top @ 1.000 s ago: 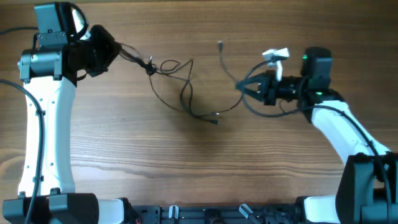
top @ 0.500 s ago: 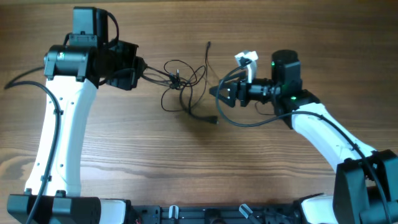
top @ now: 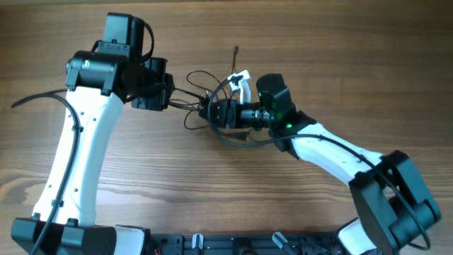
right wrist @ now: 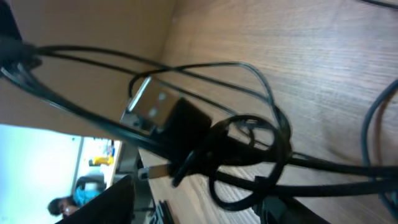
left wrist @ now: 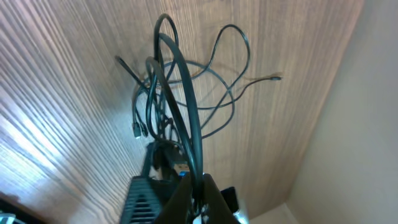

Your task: Untangle cables

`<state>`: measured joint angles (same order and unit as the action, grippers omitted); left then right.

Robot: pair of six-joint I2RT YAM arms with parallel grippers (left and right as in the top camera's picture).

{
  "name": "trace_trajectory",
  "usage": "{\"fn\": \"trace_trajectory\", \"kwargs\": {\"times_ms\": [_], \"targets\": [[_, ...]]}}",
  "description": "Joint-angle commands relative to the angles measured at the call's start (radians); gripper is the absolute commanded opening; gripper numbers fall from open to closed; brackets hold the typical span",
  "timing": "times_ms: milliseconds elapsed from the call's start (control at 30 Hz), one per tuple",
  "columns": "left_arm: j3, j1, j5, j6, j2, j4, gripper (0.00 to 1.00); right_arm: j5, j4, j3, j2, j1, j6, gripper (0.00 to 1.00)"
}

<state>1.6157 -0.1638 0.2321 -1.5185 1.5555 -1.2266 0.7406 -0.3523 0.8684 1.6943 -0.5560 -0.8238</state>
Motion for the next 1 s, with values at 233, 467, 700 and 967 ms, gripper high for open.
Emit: {"fn": "trace_trajectory", "kwargs": {"times_ms": [233,467,700,967], "targets": [[0.005,-0.161,-0.13,-0.012,-0.016,-0.005,0.06,0.077,-0.438,0.007,0.049,0.005,-0.174,0.04],[0.005,-0.198,-0.156,0.105,-0.014,-0.021,0.04,0.174,-0.391,0.007,0.049,0.193,-0.135,0.22],[0.005,-0.081,-0.054,0.03,-0.014,-0.028,0.04,0.418,-0.081,0.007,0.049,0.23,0.501,1.0],[0.005,-0.065,0.014,0.058,-0.014,-0.05,0.04,0.396,-0.057,0.007,0.049,0.168,0.641,1.0]]}}
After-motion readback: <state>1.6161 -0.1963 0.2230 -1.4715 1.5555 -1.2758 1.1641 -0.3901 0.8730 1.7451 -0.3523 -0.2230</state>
